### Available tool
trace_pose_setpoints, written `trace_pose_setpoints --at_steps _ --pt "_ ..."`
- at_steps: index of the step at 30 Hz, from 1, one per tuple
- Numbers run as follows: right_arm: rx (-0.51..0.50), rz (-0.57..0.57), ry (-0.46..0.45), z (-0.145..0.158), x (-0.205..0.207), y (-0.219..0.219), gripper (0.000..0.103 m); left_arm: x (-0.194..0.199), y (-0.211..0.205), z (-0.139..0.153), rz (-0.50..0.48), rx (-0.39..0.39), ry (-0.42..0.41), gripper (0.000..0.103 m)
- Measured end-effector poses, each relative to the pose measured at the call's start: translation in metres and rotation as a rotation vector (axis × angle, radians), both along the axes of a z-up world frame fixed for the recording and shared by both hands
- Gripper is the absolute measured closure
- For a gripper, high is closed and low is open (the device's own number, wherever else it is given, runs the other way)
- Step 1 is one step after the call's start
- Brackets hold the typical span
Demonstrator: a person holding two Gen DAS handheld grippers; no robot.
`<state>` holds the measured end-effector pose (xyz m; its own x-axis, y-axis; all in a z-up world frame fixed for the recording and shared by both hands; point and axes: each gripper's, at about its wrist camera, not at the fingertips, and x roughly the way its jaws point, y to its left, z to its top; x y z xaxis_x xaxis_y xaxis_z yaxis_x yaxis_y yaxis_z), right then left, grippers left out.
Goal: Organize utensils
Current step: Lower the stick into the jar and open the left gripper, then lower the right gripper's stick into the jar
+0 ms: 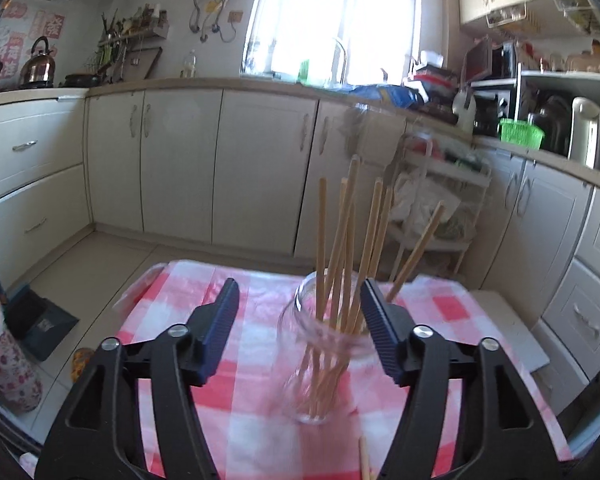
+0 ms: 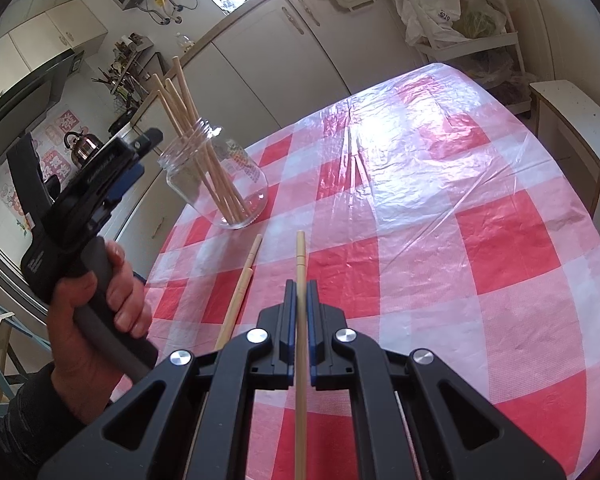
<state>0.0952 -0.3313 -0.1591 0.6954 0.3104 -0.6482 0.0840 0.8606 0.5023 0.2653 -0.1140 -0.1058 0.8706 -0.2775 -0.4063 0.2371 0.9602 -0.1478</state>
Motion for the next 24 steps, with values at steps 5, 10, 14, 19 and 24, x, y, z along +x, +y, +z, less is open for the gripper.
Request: trace_pose_setpoints --at_steps 5,10,14,19,24 --pt "-0.005 -0.005 -0.035 0.006 -0.003 0.001 0.097 -0.017 0.008 -0.007 0.000 0.060 0.082 0.030" --pt "0.006 -0.007 -0.131 0.033 -0.007 0.006 0.097 -0.039 0.033 -0.023 -0.007 0.023 0.151 0.023" --pt "0.011 0.004 -0.239 0.063 0.006 0.022 0.097 -0.045 0.044 -0.044 -0.029 -0.006 0.211 0.023" --pt "0.018 0.018 -0.377 0.108 0.041 0.044 0.097 -0.046 0.056 -0.049 -0.049 -0.092 0.232 0.020" --pt "-0.015 0.003 -0.490 0.141 0.080 0.060 0.097 -0.040 0.065 -0.056 -0.052 -0.163 0.264 0.018"
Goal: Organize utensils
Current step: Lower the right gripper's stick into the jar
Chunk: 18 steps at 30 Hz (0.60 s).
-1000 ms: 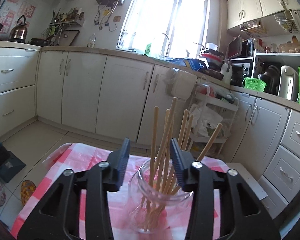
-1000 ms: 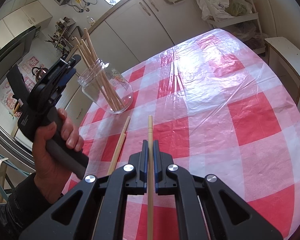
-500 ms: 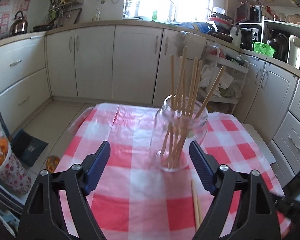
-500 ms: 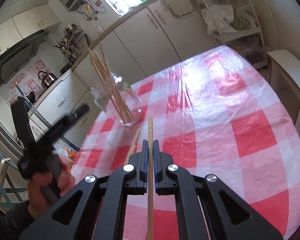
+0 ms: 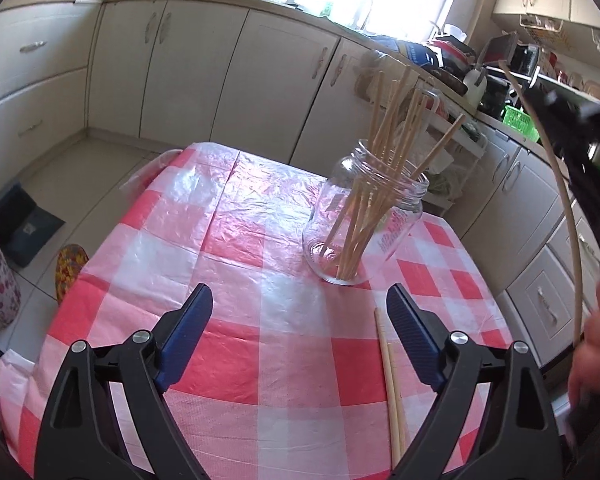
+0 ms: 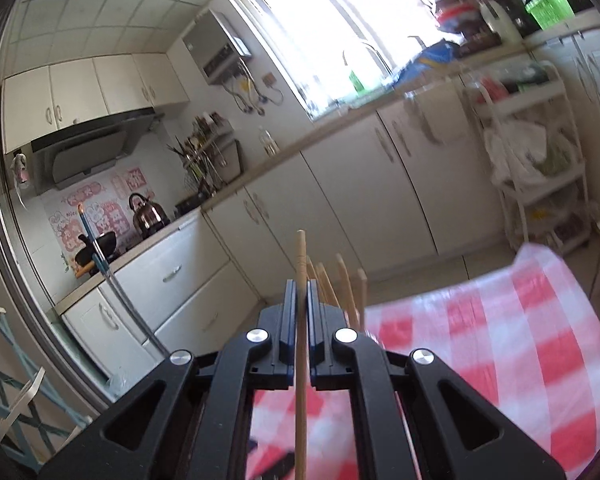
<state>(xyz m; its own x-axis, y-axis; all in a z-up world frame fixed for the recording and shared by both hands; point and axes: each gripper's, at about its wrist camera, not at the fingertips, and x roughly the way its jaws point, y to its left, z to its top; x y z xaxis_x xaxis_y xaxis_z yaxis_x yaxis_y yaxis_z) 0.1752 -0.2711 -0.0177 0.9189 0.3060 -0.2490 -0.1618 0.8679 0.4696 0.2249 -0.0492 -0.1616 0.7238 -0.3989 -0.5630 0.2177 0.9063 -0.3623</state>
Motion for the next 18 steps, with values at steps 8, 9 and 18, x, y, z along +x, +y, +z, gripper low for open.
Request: trace_pose_setpoints --at_steps 8,9,18 --pt "-0.041 -0.112 -0.090 0.011 0.075 0.016 0.097 0.005 0.001 -0.003 -0.030 -0.048 0.012 0.017" --pt "-0.040 -0.130 -0.094 0.008 0.083 0.015 0.097 0.005 0.001 -0.003 -0.031 -0.052 0.012 0.017" --pt "-0.107 -0.195 -0.109 -0.015 0.111 0.021 0.097 0.004 0.010 -0.007 -0.038 -0.115 0.018 0.017"
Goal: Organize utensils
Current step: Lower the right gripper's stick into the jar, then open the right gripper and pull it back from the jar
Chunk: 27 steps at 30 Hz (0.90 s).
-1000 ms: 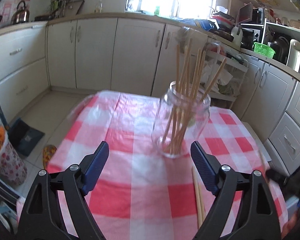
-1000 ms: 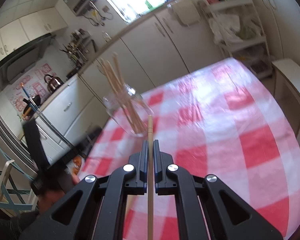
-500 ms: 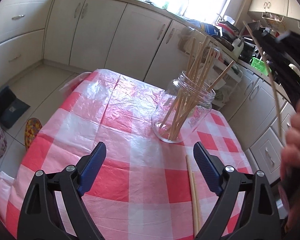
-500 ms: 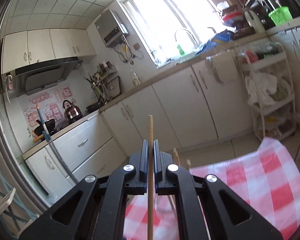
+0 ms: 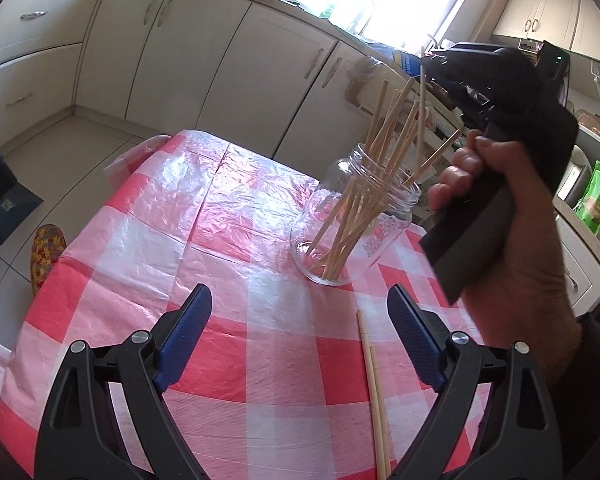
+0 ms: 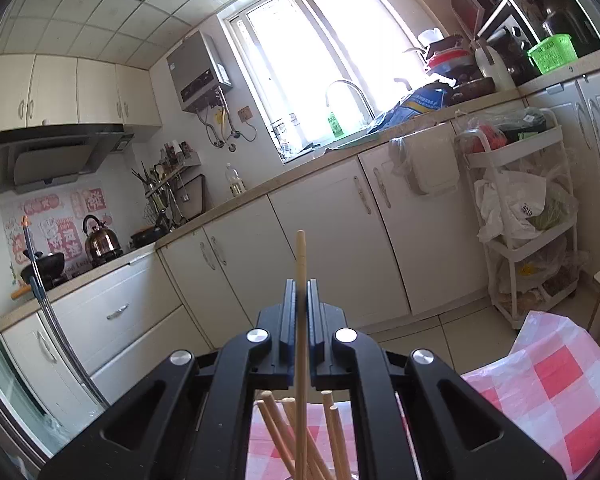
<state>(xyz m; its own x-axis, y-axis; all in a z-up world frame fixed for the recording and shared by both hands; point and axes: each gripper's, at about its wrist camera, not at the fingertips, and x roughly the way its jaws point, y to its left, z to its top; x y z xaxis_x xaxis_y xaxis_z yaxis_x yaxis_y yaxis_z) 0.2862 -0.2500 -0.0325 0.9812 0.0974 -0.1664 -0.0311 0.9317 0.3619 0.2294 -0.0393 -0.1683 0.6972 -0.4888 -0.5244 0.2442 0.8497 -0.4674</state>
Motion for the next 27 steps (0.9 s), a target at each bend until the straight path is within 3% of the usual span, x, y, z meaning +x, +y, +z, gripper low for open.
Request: trace_pose_setpoints --at_steps 14,27 --pt "-0.123 0.020 -0.021 -0.023 -0.020 0.019 0.097 0.001 0.003 -0.001 -0.002 -0.024 0.010 0.017" --pt "-0.192 0.083 0.063 -0.028 -0.067 0.025 0.095 0.002 0.004 -0.003 0.010 -0.018 0.019 0.017"
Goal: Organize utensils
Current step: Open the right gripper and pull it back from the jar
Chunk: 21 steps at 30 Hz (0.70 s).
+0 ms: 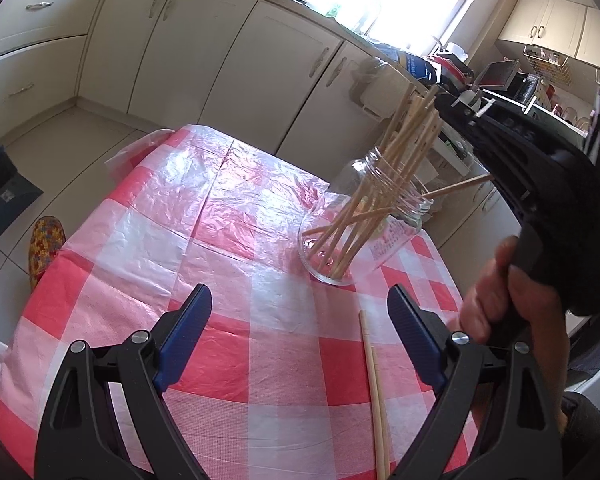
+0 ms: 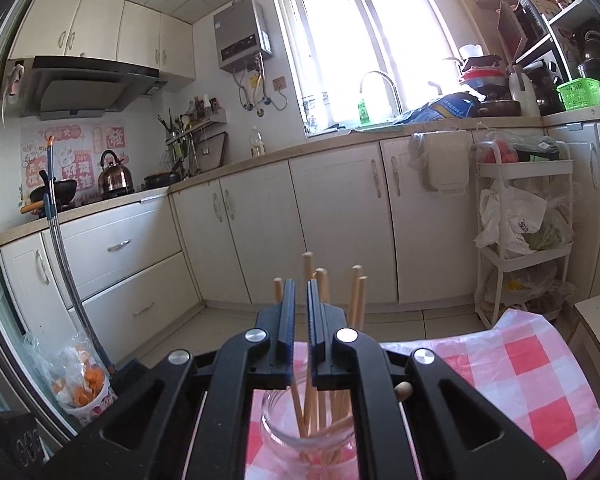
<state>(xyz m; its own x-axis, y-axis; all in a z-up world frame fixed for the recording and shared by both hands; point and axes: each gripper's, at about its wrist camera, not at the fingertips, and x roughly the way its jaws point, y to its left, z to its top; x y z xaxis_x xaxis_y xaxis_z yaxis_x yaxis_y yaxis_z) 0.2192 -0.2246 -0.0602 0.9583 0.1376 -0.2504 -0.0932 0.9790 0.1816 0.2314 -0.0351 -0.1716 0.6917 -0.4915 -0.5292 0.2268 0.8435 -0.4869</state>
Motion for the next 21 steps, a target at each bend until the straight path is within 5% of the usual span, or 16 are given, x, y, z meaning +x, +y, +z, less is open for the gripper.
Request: trace_pose_setpoints --at_steps 2,9,10,15,18,21 --pt "0.004 0.002 0.007 0.002 -0.010 -0.002 0.082 0.001 0.001 -0.001 0.004 0.005 0.004 0.017" --pt "-0.050 -0.014 -0.037 0.023 -0.050 -0.015 0.065 0.004 -0.001 -0.001 0.007 0.026 0.017 0.017" --pt "-0.081 -0.034 -0.041 0.025 -0.049 -0.016 0.056 0.005 -0.001 -0.001 0.008 0.028 0.019 0.017" --pt "0.004 -0.061 0.057 0.023 -0.020 -0.031 0.054 0.005 -0.003 -0.001 0.011 0.037 0.020 0.017" --pt "0.060 -0.069 0.077 0.023 -0.032 -0.038 0.054 0.005 -0.002 -0.001 0.011 0.031 0.024 0.017" --pt "0.087 -0.062 0.199 0.003 -0.049 -0.041 0.054 0.005 -0.002 -0.002 0.011 0.029 0.025 0.017"
